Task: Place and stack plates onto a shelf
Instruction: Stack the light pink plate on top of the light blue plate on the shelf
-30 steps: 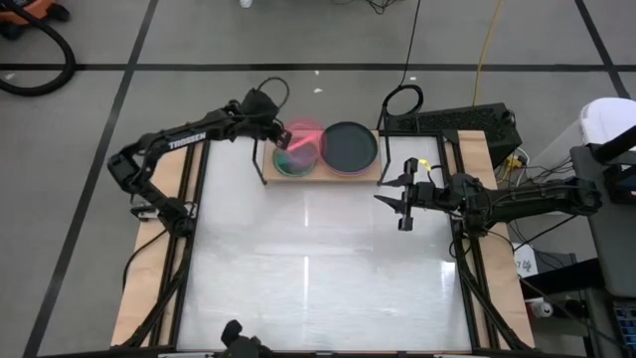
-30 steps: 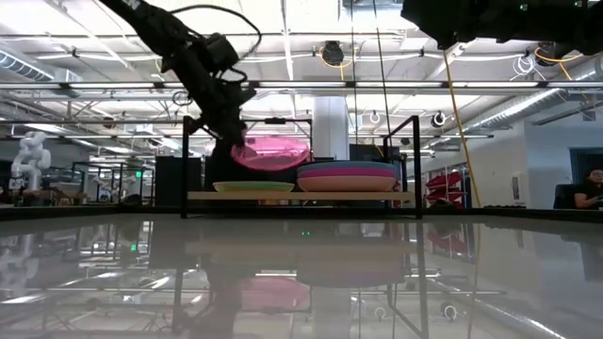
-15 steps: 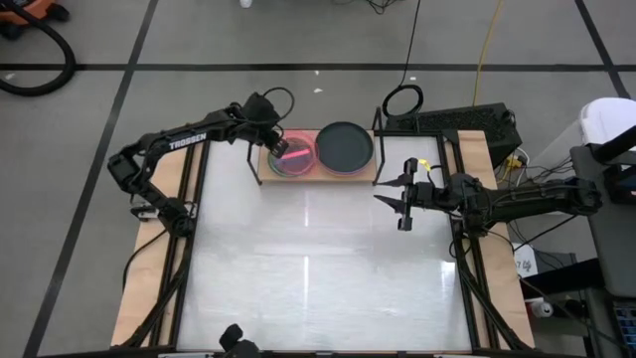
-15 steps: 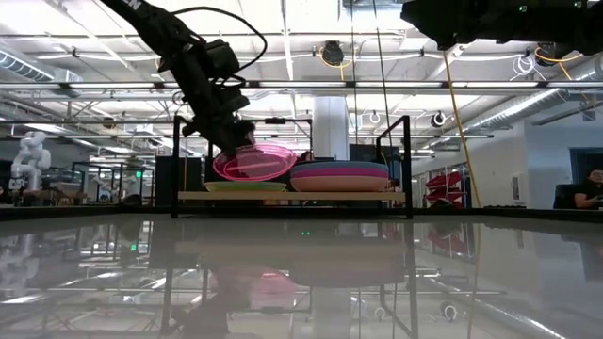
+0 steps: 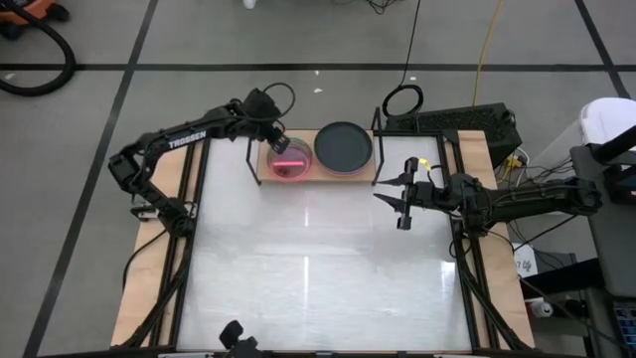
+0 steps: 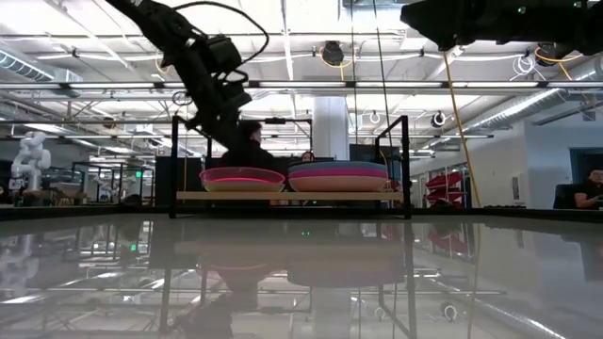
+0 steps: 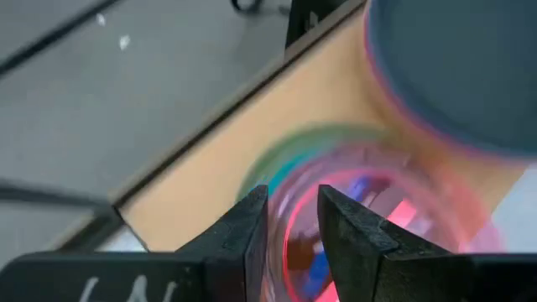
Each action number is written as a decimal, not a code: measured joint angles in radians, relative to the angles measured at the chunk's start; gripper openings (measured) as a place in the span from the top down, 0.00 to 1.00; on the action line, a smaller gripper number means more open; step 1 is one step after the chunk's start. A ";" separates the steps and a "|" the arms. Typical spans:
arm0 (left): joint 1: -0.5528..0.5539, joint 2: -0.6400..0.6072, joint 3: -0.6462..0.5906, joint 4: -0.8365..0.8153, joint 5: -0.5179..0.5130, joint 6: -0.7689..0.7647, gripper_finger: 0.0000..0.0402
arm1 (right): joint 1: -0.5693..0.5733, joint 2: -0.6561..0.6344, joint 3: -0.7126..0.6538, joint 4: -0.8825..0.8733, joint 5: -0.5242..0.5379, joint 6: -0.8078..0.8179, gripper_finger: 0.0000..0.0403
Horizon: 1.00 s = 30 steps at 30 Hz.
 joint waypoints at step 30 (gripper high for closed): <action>-0.454 -0.001 -0.155 -0.091 -0.009 0.238 0.72 | 0.000 0.000 0.000 -0.002 0.000 0.021 0.68</action>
